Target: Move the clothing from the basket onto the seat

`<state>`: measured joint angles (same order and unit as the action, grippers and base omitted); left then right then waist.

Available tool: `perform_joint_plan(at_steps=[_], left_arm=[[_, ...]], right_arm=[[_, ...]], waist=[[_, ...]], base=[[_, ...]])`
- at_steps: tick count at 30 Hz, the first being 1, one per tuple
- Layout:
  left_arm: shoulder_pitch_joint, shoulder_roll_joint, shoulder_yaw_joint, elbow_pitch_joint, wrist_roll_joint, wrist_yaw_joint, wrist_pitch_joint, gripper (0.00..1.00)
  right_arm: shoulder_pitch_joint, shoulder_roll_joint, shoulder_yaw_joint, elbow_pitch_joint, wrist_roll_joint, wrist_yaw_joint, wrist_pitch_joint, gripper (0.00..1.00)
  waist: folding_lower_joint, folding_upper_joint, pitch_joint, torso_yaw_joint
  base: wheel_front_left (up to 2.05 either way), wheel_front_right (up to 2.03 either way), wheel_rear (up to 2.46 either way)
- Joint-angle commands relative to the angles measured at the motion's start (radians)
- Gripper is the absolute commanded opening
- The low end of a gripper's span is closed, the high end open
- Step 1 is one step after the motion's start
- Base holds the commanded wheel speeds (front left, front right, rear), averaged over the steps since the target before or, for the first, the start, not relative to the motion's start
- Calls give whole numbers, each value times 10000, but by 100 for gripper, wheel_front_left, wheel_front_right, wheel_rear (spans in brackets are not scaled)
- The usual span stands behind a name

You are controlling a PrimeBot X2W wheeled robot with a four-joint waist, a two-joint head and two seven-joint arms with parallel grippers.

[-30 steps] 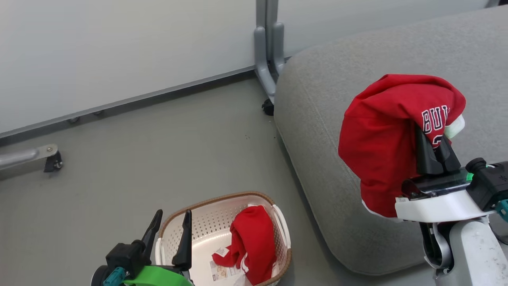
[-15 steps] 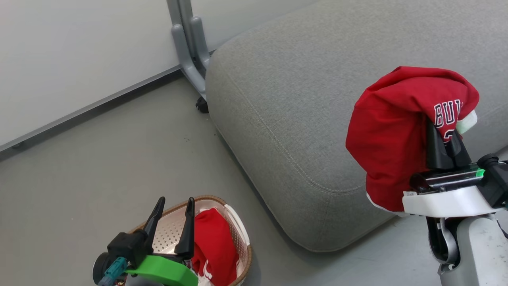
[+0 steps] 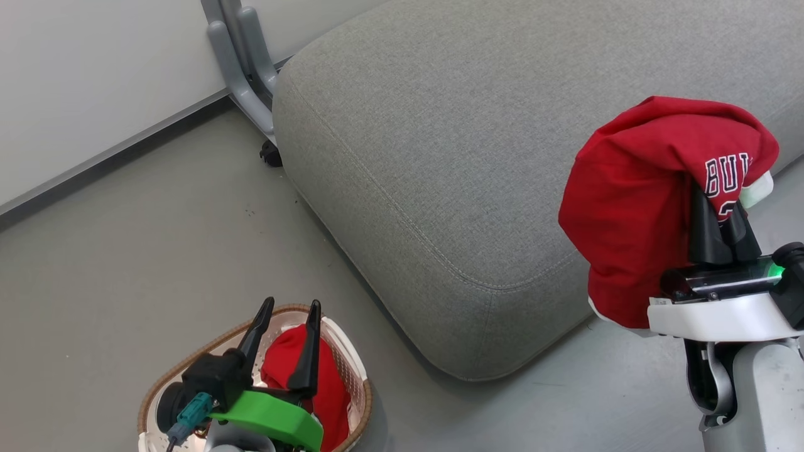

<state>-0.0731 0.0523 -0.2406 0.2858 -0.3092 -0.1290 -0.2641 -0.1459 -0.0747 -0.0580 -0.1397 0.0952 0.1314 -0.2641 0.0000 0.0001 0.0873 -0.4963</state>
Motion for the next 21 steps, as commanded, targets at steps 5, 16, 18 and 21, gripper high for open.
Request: perform_joint_plan(at_steps=[5,16,18,21], left_arm=[[-81,88,53,-53,-63,-23,-5,100],[-477,325,-192,-234,154,-23,-6,100],[-714,473,-369,-226,178,-23,-5,100],[-1194,682,-643,-276,188,-23,-5,100]], right_arm=[[36,33,-13,-1,-97,-14,-7,0],[-1262,-446,-372,-253,29,-14,-5,0],[-1722,-554,-536,-347,-1,-14,-5,0],[-2499,-722,-914,-396,25,-14,-5,0]], waist=[[0,-1,-27,42],[0,-1,1282,565],[0,-1,1773,743],[0,-1,2490,1076]], base=[[0,0,0],[0,0,0],[0,0,0],[0,0,0]])
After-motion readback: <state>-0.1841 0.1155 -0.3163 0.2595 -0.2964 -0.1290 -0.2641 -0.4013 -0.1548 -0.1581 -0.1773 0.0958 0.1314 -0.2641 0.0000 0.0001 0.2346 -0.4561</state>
